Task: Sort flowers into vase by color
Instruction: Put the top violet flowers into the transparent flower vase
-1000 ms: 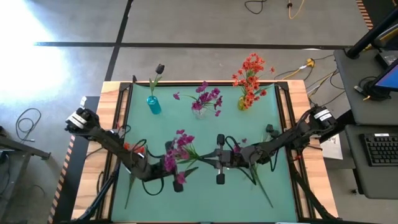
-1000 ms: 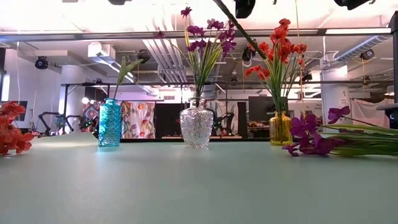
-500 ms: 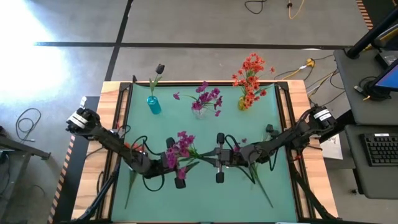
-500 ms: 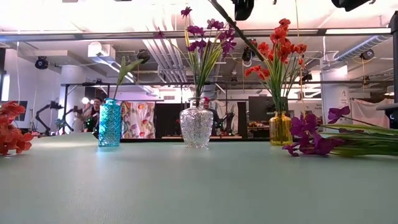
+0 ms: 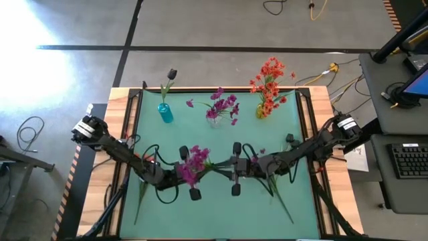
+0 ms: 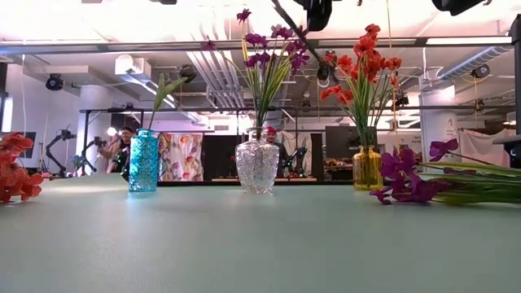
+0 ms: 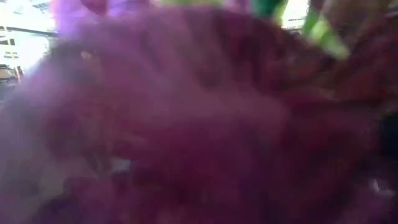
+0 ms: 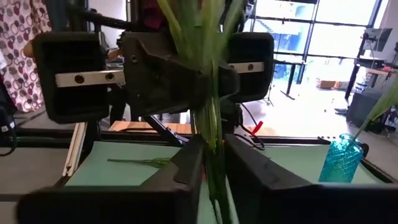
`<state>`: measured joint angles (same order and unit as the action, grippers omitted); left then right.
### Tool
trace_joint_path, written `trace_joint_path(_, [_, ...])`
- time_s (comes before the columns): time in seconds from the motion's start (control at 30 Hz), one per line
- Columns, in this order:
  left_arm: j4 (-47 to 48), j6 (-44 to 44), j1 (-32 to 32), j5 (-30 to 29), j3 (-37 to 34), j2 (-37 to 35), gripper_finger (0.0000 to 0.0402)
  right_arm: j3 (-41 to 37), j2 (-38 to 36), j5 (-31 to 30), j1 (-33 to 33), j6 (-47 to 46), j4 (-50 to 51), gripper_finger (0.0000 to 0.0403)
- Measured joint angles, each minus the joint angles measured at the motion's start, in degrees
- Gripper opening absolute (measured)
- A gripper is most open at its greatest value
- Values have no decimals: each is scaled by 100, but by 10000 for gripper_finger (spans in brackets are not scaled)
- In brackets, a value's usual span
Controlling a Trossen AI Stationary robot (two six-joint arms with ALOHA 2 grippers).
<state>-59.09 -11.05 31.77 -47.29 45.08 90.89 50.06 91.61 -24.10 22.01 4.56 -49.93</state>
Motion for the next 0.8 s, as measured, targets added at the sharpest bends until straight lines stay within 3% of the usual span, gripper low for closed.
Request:
trace_joint_path(0.13, [3,-34,0,-63,0,-6,7,0,0,-82,1,-112,-2,117])
trace_joint_path(0.37, [254,-634,142,-1056,-2,-447,6,-4,-242,-466,22,-162,175,179])
trace_joint_path(0.53, [1152,-952,167,-1670,-2,-1234,5,5,-519,-607,22,-433,684,198])
trace_joint_path(0.8, [3081,-1241,-108,-1641,303,-2944,4,13,-614,-748,18,-802,1086,201])
